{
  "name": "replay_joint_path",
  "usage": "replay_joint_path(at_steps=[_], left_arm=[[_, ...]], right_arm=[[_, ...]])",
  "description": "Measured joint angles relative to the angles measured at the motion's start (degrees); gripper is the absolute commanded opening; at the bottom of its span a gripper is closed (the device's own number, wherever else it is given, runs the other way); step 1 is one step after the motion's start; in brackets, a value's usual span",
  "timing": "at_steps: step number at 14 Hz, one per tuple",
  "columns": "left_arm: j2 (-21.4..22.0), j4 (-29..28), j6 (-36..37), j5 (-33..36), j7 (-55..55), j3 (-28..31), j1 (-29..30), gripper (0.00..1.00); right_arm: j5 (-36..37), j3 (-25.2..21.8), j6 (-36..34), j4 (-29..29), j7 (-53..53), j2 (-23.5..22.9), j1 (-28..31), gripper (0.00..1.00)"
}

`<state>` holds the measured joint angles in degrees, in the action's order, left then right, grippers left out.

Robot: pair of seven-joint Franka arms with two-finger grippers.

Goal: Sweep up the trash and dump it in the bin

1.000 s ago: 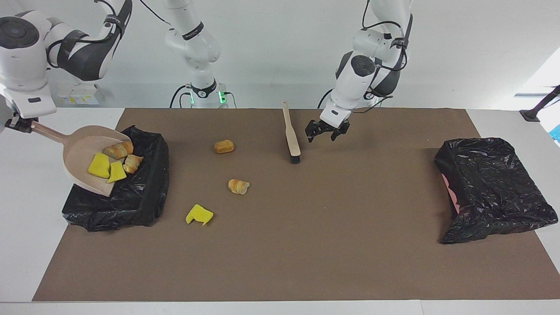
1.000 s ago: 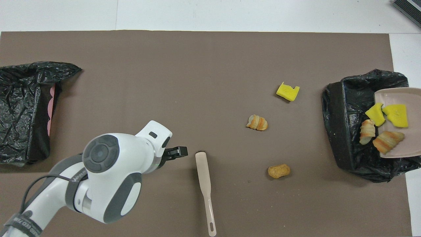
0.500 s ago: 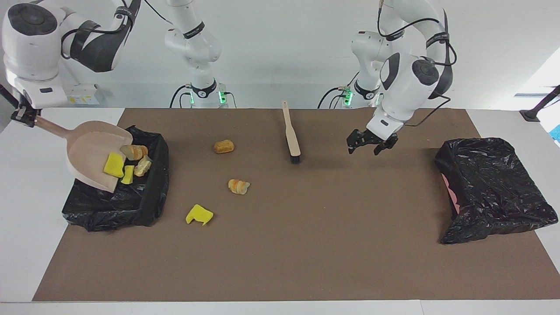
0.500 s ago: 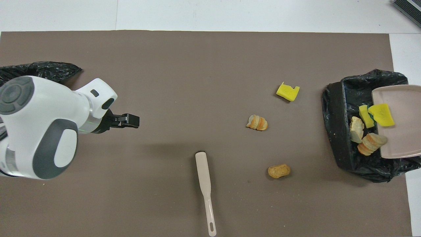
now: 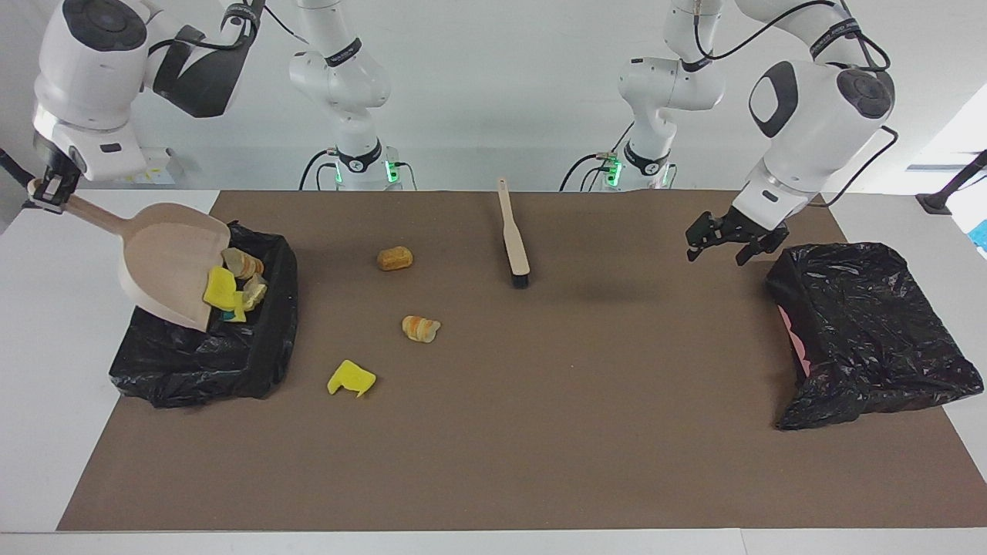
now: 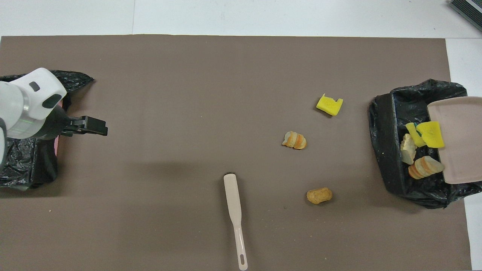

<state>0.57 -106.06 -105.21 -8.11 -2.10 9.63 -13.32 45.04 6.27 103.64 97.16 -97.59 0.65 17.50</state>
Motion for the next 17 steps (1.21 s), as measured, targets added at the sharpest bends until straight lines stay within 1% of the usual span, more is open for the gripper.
replay_joint_path(at_steps=[2, 6, 9, 11, 13, 15, 17], left_arm=[[0.07, 0.41, 0.17, 0.0, -1.93, 0.06, 2.84, 1.0], [0.15, 1.53, 1.2, 0.01, -3.57, 0.12, 7.59, 1.0], [-0.02, 4.68, 5.41, 0.01, -3.69, 0.14, 10.22, 1.0], [-0.28, 7.65, 8.36, 0.01, -3.68, 0.05, 10.62, 1.0], [-0.6, 10.06, 10.81, 1.6, -3.67, -0.37, 10.62, 1.0], [-0.67, 11.83, 11.86, 4.9, -3.66, -1.26, 10.58, 1.0], [-0.64, 12.8, 12.5, 7.01, -3.37, -2.35, 10.37, 1.0]], right_arm=[[3.93, 0.08, -0.5, 0.01, 0.01, 0.01, -1.81, 0.0], [10.03, 0.2, -4.99, -0.44, 2.87, 0.35, -5.34, 0.0], [10.75, 0.25, -5.67, -2.82, 3.71, 0.69, -5.35, 0.0], [10.74, 1.31, -5.91, -3.85, 5.35, 0.81, -5.39, 0.0], [9.19, 3.62, -7.3, -4.35, 10.84, 0.82, -5.56, 0.0], [3.15, 5.03, -8.07, -4.4, 17.23, 0.81, -6.08, 0.0], [-4.04, 5.35, -8.1, -4.41, 24.35, 0.78, -6.82, 0.0]])
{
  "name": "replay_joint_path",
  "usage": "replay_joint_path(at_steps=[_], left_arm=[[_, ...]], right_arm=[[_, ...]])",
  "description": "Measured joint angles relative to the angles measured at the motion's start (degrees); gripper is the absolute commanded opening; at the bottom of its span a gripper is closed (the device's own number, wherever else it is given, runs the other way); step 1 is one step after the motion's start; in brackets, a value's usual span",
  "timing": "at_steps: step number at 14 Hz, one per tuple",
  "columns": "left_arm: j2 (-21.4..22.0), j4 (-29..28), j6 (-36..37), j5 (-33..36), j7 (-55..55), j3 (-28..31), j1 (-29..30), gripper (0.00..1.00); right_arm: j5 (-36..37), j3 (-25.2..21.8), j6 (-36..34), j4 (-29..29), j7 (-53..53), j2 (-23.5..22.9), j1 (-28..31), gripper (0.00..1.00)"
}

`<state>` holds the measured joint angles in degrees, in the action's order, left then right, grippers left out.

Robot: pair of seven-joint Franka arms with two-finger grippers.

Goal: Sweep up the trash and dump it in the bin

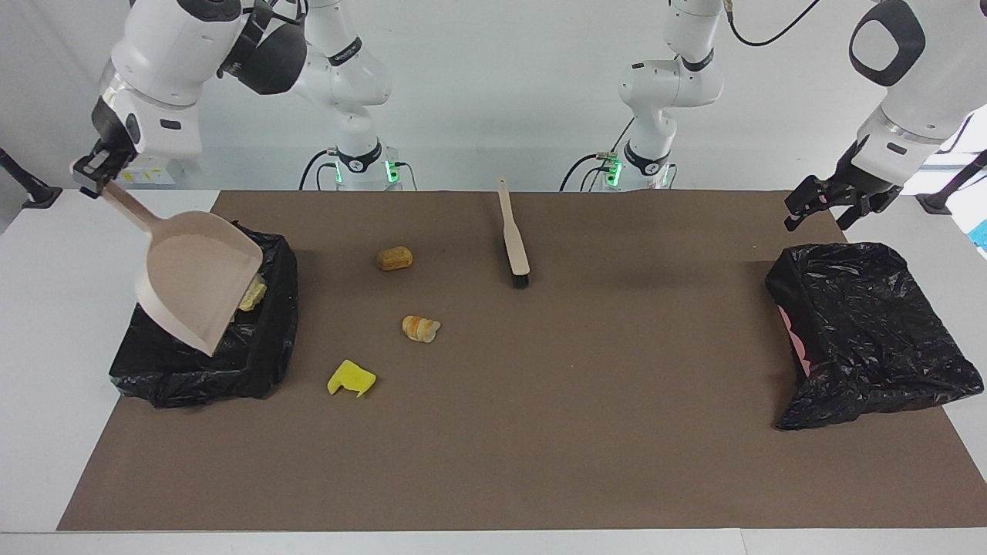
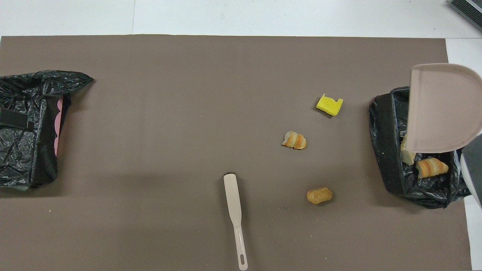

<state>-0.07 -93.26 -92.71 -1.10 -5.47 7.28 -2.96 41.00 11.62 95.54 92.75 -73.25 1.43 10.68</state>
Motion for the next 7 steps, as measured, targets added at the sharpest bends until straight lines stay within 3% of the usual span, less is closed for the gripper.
replay_joint_path(at_steps=[4, 7], left_arm=[[0.01, 0.02, 0.28, 0.35, 1.69, -0.31, -0.54, 1.0], [0.01, 0.02, 0.55, 0.35, 2.68, -0.43, -0.61, 1.0]], right_arm=[[-10.75, 0.35, 0.01, -0.92, 22.51, -0.32, -5.78, 0.0], [-19.23, 0.61, 0.75, -3.73, 38.79, -3.01, -8.92, 0.0]])
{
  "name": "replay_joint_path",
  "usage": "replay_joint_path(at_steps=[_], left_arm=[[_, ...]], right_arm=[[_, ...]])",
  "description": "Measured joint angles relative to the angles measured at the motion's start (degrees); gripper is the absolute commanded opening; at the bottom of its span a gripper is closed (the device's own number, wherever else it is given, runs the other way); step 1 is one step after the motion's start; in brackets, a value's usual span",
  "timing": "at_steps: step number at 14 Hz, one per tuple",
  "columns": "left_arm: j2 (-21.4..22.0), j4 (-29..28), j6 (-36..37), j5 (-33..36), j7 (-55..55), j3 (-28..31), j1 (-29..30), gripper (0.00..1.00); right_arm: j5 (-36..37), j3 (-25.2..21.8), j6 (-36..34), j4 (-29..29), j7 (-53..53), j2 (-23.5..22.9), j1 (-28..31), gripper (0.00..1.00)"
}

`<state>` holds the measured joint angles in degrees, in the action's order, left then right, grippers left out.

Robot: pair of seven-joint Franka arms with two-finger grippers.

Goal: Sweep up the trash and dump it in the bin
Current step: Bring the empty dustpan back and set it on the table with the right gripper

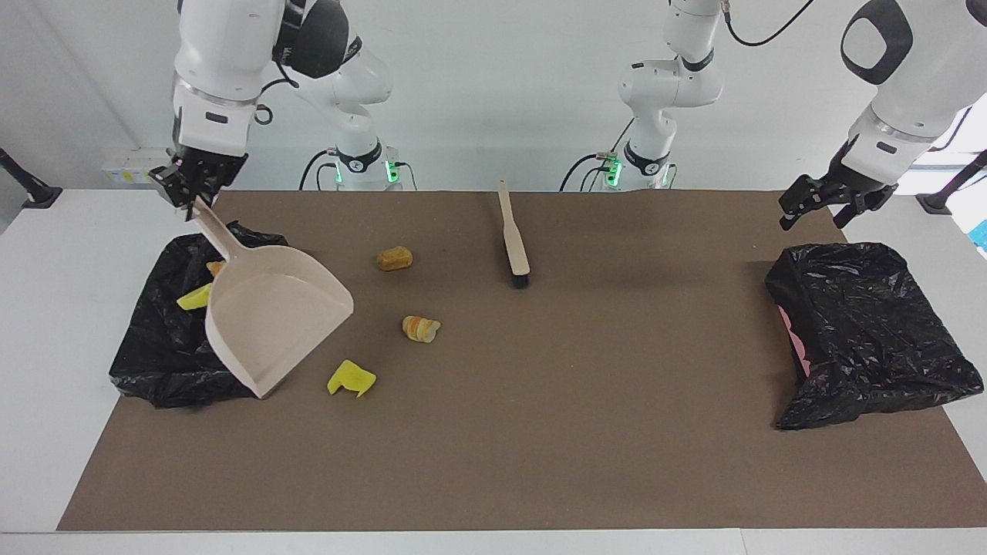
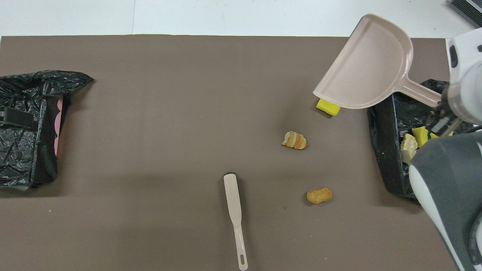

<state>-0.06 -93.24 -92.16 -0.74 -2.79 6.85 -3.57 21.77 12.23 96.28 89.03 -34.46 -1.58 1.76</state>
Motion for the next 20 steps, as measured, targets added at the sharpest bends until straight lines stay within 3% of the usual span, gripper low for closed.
replay_joint_path(at_steps=[10, 16, 20], left_arm=[[0.27, 0.0, 1.02, 0.0, -2.06, -0.07, -0.56, 1.0], [0.86, -0.09, 1.15, 0.0, -3.76, -0.08, -1.12, 1.0], [0.87, -0.09, 1.16, 0.0, -3.76, -0.05, -1.13, 1.0]], right_arm=[[-8.41, 1.0, 5.53, -18.55, 48.33, -24.0, -14.29, 0.0], [-11.26, 1.68, 9.2, -19.93, 68.19, -33.54, -23.72, 0.0], [-11.51, 1.64, 13.43, -19.16, 72.11, -36.53, -26.31, 0.0]])
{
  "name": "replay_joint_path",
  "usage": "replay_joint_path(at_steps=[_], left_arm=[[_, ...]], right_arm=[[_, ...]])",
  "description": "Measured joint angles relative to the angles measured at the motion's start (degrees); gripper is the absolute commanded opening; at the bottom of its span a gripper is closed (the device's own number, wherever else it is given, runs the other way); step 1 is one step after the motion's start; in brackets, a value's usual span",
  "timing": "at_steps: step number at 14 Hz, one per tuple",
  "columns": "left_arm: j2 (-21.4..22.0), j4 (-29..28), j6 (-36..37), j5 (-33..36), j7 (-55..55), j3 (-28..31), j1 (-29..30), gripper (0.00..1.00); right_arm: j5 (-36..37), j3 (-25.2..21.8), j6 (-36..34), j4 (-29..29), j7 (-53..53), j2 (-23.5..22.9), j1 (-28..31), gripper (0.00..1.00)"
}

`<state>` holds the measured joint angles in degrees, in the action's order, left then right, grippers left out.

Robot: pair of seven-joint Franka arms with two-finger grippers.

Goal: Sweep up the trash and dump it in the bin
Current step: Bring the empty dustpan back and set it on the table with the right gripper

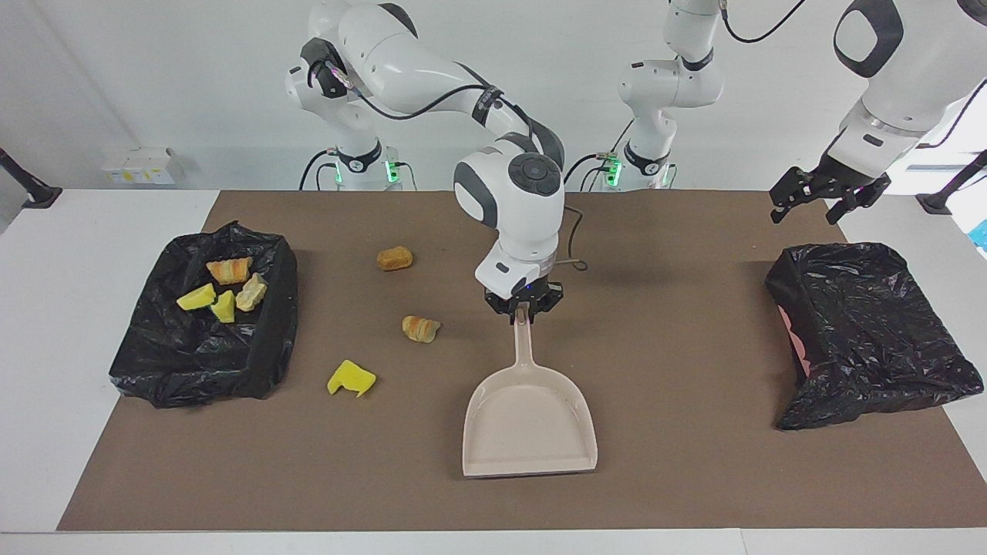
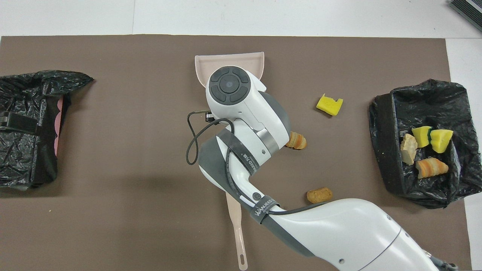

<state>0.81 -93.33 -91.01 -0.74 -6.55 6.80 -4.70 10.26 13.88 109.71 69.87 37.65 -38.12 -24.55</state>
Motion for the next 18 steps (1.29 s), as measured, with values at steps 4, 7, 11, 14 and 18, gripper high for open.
replay_joint_path(at_steps=[4, 7, 11, 14, 18], left_arm=[[0.0, 0.0, 0.0, 0.0, 0.0, 0.1, 0.0, 1.0], [0.0, 0.0, 0.0, 0.0, 0.0, 0.16, 0.0, 1.0], [0.03, 0.0, 0.0, 0.0, 0.0, 0.14, -0.02, 1.0], [0.03, 0.0, 0.0, 0.0, 0.0, 0.09, -0.09, 1.0], [0.03, 0.0, 0.0, 0.0, 0.0, 0.09, -0.09, 1.0]], right_arm=[[-2.11, -0.14, 3.01, 1.75, 0.0, -0.13, 0.66, 0.07], [-2.35, -0.15, 4.0, 3.62, 0.0, -0.16, 0.86, 0.2], [-2.57, -0.15, 4.24, 4.47, 0.0, -0.17, 0.95, 0.64], [-4.61, -0.17, 4.24, 4.38, 0.0, 0.03, 1.35, 0.76], [-5.6, -0.15, 1.54, 4.08, 0.0, 3.77, 2.47, 1.0]])
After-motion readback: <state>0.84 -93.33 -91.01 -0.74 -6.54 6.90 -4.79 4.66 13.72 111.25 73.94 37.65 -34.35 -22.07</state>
